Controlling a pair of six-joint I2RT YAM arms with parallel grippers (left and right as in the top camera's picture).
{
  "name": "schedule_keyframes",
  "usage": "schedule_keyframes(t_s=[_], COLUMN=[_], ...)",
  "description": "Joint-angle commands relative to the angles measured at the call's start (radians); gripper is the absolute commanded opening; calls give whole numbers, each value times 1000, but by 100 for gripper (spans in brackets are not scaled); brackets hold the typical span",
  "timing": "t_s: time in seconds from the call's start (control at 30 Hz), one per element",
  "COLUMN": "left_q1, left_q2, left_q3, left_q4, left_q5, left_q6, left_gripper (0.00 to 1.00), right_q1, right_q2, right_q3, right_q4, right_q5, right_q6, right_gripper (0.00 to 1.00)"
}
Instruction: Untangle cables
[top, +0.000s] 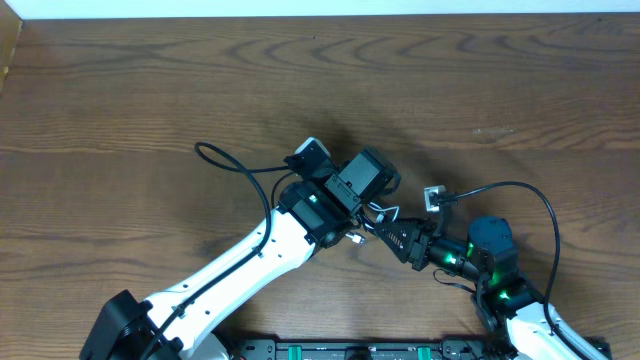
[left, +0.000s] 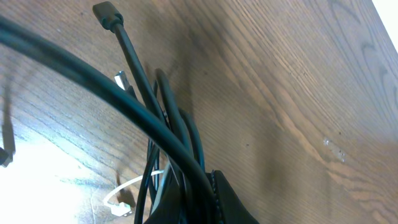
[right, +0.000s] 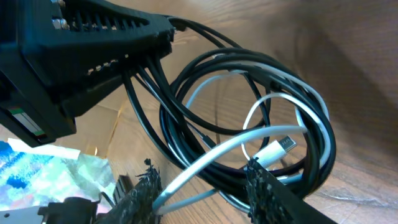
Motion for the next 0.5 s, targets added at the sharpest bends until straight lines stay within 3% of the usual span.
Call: schedule_keyframes(t_s=[0.0, 0.27, 0.43, 0.47], left_q1=[6, 6, 6, 6], left_q2=[1, 1, 1, 1], left_q3=[0, 0, 0, 0], left_q4=[-2, -2, -1, -1], left_q5=[-3, -3, -3, -3], left_q6=[-16, -16, -16, -16], left_gripper=[8, 8, 9, 13], right_q1=[-2, -1, -2, -2], right_q2=[-4, -3, -4, -4], right_q3=[5, 5, 5, 5], right_q4=[31, 26, 32, 32], right_q5=[-13, -43, -150, -169], right_q6=[-4, 25, 68, 72], right_gripper=[35, 2, 1, 1])
